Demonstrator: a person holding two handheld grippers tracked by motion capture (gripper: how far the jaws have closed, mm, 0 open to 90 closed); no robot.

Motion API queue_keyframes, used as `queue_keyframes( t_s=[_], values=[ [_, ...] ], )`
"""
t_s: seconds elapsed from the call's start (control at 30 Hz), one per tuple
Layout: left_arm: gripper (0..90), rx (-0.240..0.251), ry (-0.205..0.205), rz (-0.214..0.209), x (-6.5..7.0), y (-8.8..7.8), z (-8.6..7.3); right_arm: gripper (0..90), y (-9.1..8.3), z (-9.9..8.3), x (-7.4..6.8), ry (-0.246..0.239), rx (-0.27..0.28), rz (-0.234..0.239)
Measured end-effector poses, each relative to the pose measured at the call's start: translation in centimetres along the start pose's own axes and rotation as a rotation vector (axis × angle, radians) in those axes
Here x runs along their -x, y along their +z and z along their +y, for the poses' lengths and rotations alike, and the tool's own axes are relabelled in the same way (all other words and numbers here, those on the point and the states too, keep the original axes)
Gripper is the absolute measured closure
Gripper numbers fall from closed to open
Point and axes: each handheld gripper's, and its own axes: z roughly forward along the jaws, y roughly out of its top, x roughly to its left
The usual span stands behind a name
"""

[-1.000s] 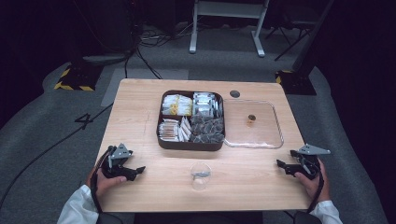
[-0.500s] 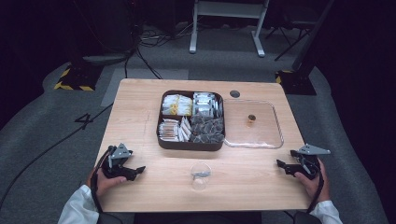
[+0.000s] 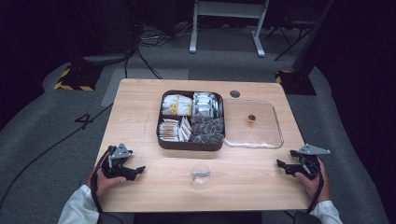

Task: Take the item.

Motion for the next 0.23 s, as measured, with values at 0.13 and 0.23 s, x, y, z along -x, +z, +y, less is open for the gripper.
queue_keyframes(
  t_s=[0.13, 0.23],
  values=[
    [15.1, 0.0, 0.0, 0.0, 0.0, 0.0, 0.0, 18.2, 0.0, 0.0, 0.0, 0.0, 0.0, 0.0],
    [15.1, 0.0, -0.001, 0.0, 0.01, 0.0, 0.0, 18.2, 0.0, 0.0, 0.02, 0.002, -0.001, 0.001]
  ],
)
